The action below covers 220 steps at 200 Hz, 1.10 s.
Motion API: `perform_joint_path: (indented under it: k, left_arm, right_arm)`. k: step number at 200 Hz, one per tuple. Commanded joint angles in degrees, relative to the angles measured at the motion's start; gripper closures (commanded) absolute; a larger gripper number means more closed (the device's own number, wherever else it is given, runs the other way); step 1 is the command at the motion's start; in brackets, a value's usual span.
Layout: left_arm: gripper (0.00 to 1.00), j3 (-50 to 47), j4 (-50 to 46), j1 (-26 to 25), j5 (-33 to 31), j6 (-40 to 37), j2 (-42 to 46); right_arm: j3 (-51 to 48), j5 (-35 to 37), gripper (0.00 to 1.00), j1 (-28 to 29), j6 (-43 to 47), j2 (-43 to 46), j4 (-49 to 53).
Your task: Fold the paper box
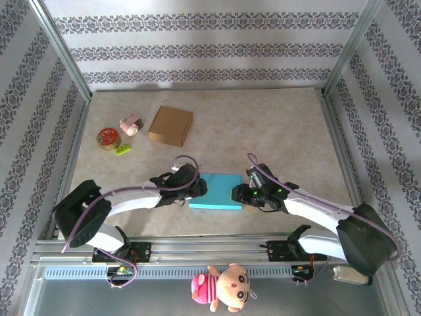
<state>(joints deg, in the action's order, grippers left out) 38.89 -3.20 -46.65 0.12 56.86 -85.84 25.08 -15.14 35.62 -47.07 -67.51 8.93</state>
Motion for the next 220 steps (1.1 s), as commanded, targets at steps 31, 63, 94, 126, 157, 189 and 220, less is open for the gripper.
perform_joint_path:
  k: [31, 63, 94, 126, 157, 189, 220]
  left_arm:
    - [0.5, 13.85, 3.81, 1.72, 6.74, -4.83, -10.07]
    - [0.51, 23.01, 7.06, 6.64, 10.76, -7.57, -19.54]
    - [0.56, 35.54, 3.6, 11.44, 12.45, -12.29, -29.71]
    - [0.55, 47.78, -1.63, 13.59, 10.15, -13.38, -38.8]
    - [0.55, 57.58, -4.38, 14.53, 8.63, -13.9, -45.75]
    - [0.52, 65.37, -10.64, 15.35, 6.21, -14.21, -50.17]
    - [0.43, 66.57, -11.48, 16.48, 5.81, -13.46, -50.07]
  right_arm:
    - [4.35, 5.91, 0.63, -3.64, -1.56, -5.11, -5.22]
    - [13.17, 2.38, 0.63, -10.34, 5.9, -13.66, -5.65]
    - [24.36, -0.67, 0.63, -15.33, 10.99, -25.22, -6.52]
    - [35.76, -2.15, 0.66, -18.35, 11.06, -37.79, -6.39]
    - [44.8, -3.32, 0.66, -20.37, 11.93, -45.87, -4.9]
    - [54.04, -6.0, 0.59, -22.54, 15.6, -52.34, 0.38]
    - [55.54, -7.58, 0.53, -24.42, 15.99, -52.4, 1.04]
